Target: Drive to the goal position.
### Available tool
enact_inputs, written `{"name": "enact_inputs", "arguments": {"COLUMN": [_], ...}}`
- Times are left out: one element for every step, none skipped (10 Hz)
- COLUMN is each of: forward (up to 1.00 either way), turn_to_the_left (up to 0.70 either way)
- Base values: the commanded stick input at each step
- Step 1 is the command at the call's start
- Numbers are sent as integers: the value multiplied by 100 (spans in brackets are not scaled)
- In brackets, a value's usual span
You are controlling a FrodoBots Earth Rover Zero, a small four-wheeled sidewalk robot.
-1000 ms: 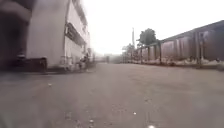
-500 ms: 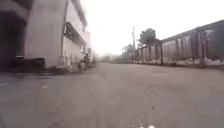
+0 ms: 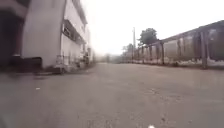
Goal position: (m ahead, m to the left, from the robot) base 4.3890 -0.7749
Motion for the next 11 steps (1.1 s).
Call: {"name": "enact_inputs", "arguments": {"forward": [50,50,50,50,50,50,50,50,50,50,50], "turn_to_the_left": [0,0,0,0,0,0,0,0,0,0,0]}}
